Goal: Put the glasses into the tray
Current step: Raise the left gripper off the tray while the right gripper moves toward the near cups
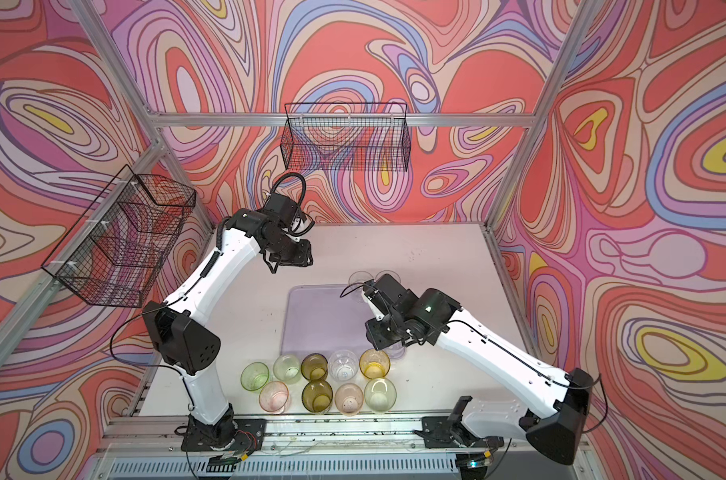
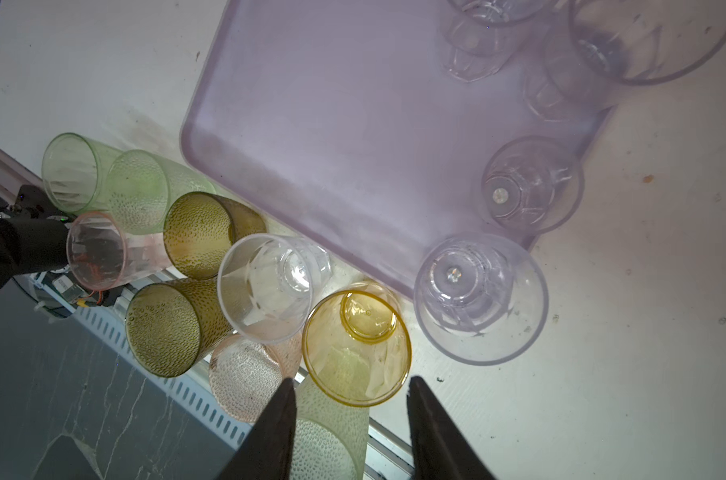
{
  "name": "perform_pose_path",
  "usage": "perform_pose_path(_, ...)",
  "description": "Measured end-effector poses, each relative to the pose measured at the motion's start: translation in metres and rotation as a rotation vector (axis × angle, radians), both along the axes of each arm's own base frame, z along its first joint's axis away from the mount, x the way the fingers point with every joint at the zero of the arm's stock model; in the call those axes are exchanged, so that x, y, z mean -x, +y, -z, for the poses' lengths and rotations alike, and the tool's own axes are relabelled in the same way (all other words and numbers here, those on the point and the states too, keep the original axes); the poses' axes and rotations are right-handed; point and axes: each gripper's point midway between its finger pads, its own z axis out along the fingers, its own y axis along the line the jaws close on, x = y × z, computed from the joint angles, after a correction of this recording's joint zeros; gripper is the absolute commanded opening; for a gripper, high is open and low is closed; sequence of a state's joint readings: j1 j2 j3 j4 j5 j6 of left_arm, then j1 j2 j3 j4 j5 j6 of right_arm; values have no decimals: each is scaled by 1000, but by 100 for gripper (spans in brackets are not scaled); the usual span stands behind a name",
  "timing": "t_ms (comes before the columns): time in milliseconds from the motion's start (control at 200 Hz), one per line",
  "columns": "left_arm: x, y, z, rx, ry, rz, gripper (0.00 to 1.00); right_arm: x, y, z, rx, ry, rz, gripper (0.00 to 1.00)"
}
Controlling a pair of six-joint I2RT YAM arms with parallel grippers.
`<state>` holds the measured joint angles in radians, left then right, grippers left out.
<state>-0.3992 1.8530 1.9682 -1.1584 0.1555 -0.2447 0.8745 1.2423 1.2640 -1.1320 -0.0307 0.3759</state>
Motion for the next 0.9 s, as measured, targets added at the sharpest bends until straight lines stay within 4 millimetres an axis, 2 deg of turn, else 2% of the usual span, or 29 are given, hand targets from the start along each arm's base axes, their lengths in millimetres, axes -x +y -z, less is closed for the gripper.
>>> perform_pose_path(220,6,11,2,-16,-28,22,52,28,15,19,78,52,-69,43)
perform_pose_path(295,10,14,1,-26,-48,29,63,36,20,25,106,64,-88,43)
perform_pose_path(346,12,17,0,-33,-65,30,64,41,22,27,118,70,-96,43)
perform_pose_path(611,14,20,-9,-11,-139,36,67,51,27,39,171,86,-107,41)
perform_pose_path(901,10,25,-3,-8,-145,30,67,57,28,52,211,110,-116,40)
